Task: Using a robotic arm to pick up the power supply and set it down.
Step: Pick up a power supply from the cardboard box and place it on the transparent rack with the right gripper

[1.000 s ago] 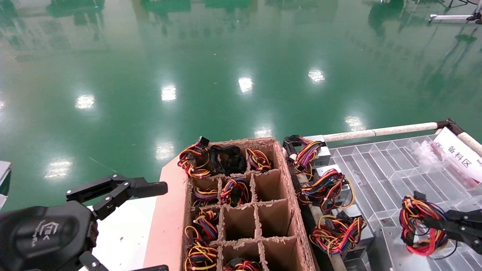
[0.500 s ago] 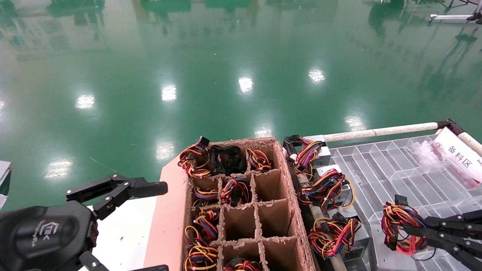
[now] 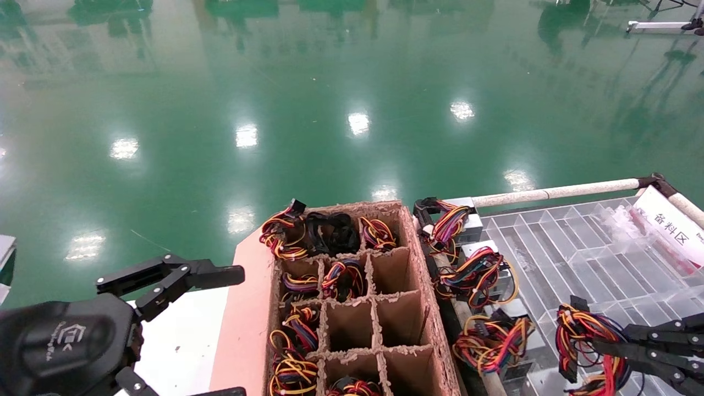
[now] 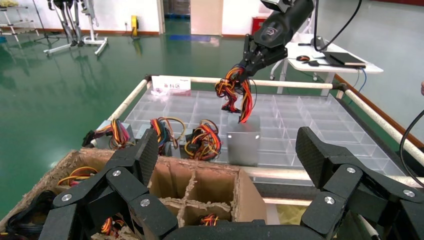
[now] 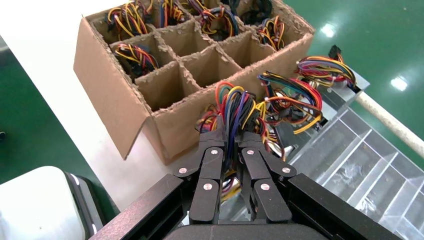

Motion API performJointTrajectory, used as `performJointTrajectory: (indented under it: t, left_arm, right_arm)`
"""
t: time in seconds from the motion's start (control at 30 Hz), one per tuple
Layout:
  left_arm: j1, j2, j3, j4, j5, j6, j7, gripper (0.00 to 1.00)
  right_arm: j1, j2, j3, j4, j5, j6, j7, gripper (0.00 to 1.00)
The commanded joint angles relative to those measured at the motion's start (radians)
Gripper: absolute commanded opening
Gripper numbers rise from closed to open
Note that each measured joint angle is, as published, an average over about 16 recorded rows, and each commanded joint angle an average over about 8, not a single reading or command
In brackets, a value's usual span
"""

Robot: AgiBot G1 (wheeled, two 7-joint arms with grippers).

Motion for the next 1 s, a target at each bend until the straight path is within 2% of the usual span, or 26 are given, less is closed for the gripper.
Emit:
performJointTrajectory:
  t: [0.03, 0.5, 1.0]
  left_arm:
    - [0.0, 0.0, 0.0, 0.0, 0.0, 0.0, 0.0, 1.0]
    - [0.0, 0.0, 0.0, 0.0, 0.0, 0.0, 0.0, 1.0]
    - [0.0, 0.0, 0.0, 0.0, 0.0, 0.0, 0.0, 1.0]
  right_arm:
    - [0.004, -0.003, 0.004, 0.0, -0.004, -0.011, 0.006, 0.0]
    - [-0.019, -0.049, -0.016, -0.009, -0.019, 0.032, 0.002, 0.0]
    - [-0.107, 0.0, -0.087, -0.013, 0.082, 0.093, -0.076, 0.0]
